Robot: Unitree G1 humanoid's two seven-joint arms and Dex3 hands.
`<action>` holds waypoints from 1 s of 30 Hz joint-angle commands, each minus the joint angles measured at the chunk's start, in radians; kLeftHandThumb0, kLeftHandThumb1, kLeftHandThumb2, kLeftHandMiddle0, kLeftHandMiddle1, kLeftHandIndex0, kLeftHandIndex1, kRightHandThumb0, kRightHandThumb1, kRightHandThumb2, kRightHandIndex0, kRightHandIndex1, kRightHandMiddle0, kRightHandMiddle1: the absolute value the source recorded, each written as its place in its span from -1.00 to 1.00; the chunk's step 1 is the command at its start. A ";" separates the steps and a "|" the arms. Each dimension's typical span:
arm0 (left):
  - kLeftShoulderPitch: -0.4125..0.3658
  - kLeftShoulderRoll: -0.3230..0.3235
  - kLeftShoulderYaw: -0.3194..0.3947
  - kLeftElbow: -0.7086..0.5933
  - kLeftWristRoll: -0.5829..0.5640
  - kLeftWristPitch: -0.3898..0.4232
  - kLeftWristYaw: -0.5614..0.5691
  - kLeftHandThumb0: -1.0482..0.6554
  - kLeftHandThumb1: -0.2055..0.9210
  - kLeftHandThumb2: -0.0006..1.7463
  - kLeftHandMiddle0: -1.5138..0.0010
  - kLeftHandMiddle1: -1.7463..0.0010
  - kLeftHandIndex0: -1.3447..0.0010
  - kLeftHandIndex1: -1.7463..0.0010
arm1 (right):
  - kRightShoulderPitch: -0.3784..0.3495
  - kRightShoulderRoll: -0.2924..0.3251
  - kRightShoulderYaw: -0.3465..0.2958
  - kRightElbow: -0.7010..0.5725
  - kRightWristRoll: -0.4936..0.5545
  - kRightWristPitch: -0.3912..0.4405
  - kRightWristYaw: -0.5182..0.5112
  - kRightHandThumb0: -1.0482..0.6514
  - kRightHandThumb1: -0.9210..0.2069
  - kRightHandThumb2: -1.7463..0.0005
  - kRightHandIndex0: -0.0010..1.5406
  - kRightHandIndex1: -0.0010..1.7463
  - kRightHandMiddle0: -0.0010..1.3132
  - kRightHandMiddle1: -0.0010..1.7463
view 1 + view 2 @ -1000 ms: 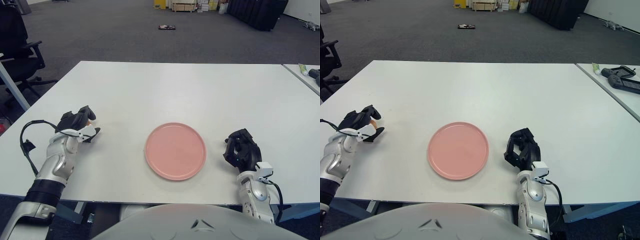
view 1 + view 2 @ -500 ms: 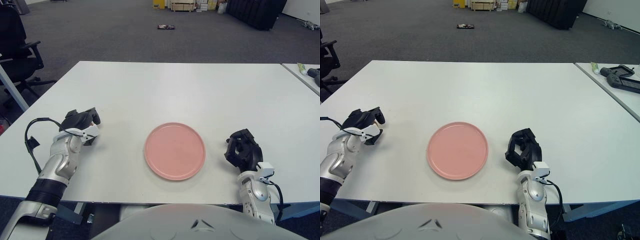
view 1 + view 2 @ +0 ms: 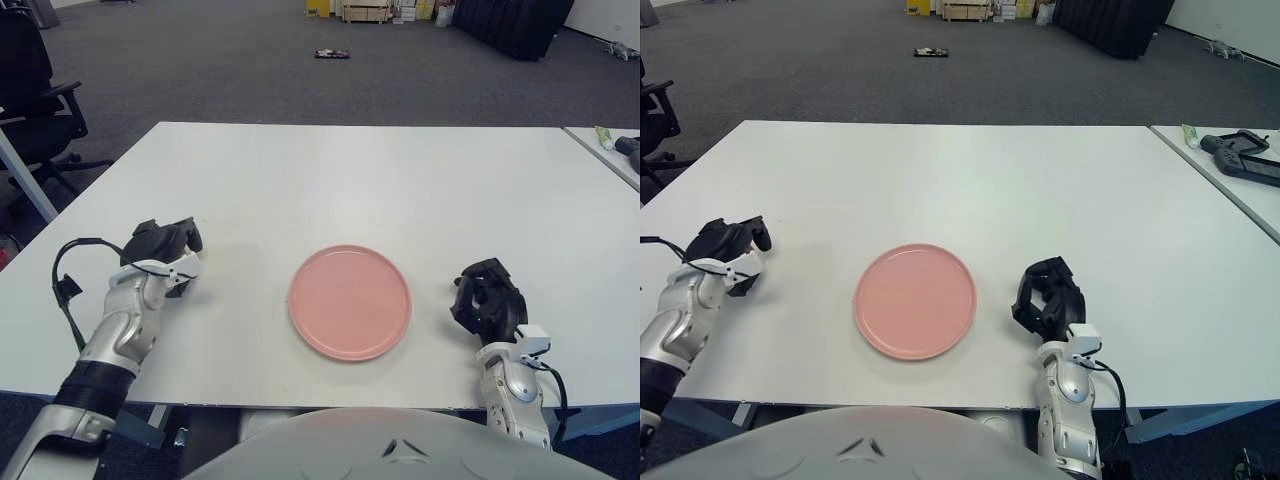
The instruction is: Put the apple into the plate.
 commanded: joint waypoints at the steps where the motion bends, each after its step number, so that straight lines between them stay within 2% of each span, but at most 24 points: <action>1: 0.044 -0.039 -0.003 0.042 -0.005 -0.011 0.051 0.23 -0.63 0.88 -0.17 -0.89 0.09 -1.00 | -0.004 0.001 -0.007 -0.013 0.013 -0.005 0.000 -0.27 -0.25 -0.26 0.44 1.00 -0.29 1.00; 10: 0.046 -0.154 0.092 0.071 -0.094 -0.040 0.210 0.23 -0.60 0.84 -0.17 -0.84 0.10 -1.00 | -0.010 -0.004 -0.014 -0.006 0.020 -0.015 0.003 -0.27 -0.25 -0.26 0.45 1.00 -0.28 1.00; 23: 0.035 -0.215 0.156 0.119 -0.167 -0.154 0.313 0.23 -0.55 0.80 -0.15 -0.81 0.12 -1.00 | -0.016 -0.008 -0.017 -0.011 0.014 0.006 -0.006 -0.27 -0.22 -0.28 0.45 1.00 -0.27 1.00; 30: 0.027 -0.223 0.169 0.152 -0.182 -0.221 0.355 0.23 -0.49 0.78 -0.10 -0.86 0.16 -1.00 | -0.022 -0.010 -0.018 -0.007 0.010 0.007 -0.006 -0.28 -0.20 -0.30 0.46 1.00 -0.25 1.00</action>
